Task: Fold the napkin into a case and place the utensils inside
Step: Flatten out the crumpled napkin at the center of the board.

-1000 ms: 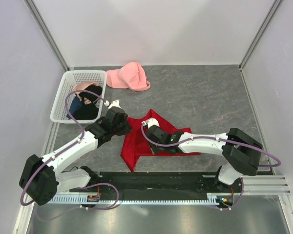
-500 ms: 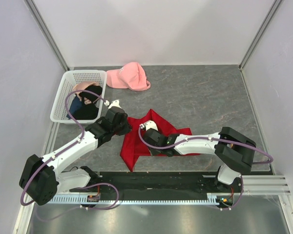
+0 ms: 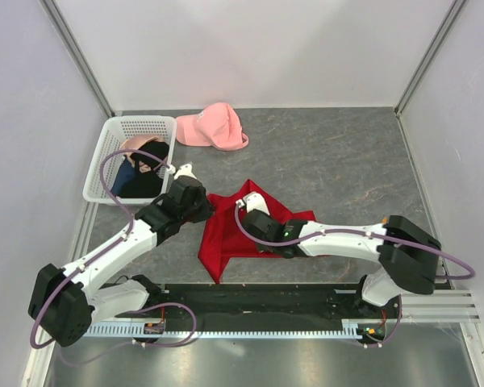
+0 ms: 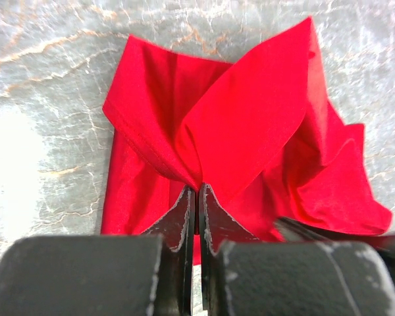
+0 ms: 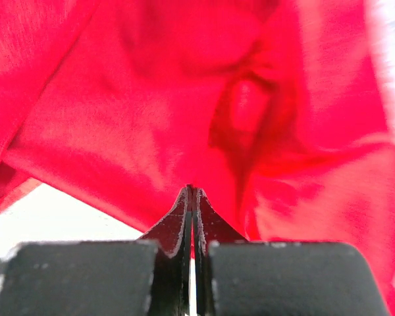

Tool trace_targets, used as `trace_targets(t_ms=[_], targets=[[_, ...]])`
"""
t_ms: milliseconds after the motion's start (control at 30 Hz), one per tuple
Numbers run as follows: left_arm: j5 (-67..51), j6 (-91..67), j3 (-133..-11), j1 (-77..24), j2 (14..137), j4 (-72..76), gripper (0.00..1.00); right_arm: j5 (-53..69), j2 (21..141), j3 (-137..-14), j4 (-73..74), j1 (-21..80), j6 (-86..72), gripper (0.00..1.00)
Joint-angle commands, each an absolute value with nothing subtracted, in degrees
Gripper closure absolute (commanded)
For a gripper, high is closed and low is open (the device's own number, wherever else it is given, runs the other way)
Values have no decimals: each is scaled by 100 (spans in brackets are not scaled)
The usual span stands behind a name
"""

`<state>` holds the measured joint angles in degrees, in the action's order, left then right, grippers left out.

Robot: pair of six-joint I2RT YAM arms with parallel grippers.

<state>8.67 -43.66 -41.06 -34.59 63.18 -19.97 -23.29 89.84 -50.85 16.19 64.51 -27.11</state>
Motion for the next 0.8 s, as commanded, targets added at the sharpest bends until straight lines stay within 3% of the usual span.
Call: trace_targets(t_ms=[0,167,333,567,767], targets=[[888,-4158,-4675,-3340,5942,-2126,98,-3075,8087,-5641,2223,6486,-2260,100],[598,-3736,-5517,-3296,5302,-2188,98,-3445,6807,-6222,2785,6478,-1276,100],[18,-3279,-6380,-3296,4677,-2171,98,-3209,5837,-7548,3470,6478,-572,100],[-1150,-3129,-7417,-3296,3824,-1793,98,-706,4975,-9016,3516,6478,202,100],[-1608,-2980,-7734,-3296,3103,-1381,98,755,4404,-9177,3104,6477,351,100]])
